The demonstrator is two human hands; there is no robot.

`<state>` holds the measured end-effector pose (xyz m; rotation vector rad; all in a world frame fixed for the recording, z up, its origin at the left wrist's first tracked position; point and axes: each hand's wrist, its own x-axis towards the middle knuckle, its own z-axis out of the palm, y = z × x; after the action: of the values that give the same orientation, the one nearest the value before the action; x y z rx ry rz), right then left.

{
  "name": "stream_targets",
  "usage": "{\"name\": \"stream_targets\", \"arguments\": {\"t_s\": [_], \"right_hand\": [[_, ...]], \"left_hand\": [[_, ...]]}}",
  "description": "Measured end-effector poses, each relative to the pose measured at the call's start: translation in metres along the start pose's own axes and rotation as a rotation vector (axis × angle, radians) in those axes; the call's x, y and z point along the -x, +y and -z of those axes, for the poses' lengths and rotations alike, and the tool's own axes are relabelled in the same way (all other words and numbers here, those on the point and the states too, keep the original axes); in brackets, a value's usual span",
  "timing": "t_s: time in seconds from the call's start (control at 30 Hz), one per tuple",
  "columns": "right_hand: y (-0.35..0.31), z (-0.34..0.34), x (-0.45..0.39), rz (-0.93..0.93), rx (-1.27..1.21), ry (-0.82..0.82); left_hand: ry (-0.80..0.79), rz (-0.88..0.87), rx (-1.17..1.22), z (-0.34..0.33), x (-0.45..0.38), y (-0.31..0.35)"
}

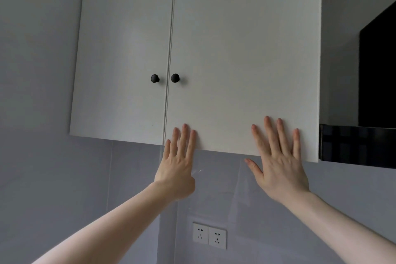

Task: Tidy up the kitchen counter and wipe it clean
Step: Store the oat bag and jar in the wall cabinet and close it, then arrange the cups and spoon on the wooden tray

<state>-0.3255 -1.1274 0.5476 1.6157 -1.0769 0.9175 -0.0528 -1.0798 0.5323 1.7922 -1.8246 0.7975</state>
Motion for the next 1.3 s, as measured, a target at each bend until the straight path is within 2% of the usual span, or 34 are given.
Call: {"name": "stream_targets", "arguments": {"t_s": [0.23,0.53,0.6,0.77,0.87,0.97,1.1,1.3], "right_hand": [[-0.002,0.001,-0.004,-0.010,-0.003,-0.023],[-0.020,0.016,0.010,-0.037,-0.154,-0.231],[-0.032,0.032,0.023,-0.076,-0.290,-0.295],[-0.069,0.082,0.103,-0.222,-0.847,-0.345],[-0.084,0.107,0.167,-0.311,-1.085,-0.487],[-0.099,0.124,0.235,-0.359,-1.208,-0.755],[-0.114,0.144,0.309,-0.408,-1.252,-0.936],[-0.135,0.174,0.391,-0.454,-1.233,-1.151]], "left_hand": [[-0.013,0.001,-0.067,-0.004,0.001,-0.005],[-0.166,-0.079,-0.011,0.016,0.031,-0.015],[-0.199,-0.078,0.071,0.017,0.063,-0.009],[-0.201,-0.108,0.316,0.028,0.158,0.005],[-0.244,-0.085,0.398,0.025,0.222,0.003],[-0.319,-0.011,0.485,0.011,0.294,0.003],[-0.373,0.138,0.586,-0.012,0.378,0.012],[-0.653,0.286,0.639,-0.043,0.474,0.045]]}}
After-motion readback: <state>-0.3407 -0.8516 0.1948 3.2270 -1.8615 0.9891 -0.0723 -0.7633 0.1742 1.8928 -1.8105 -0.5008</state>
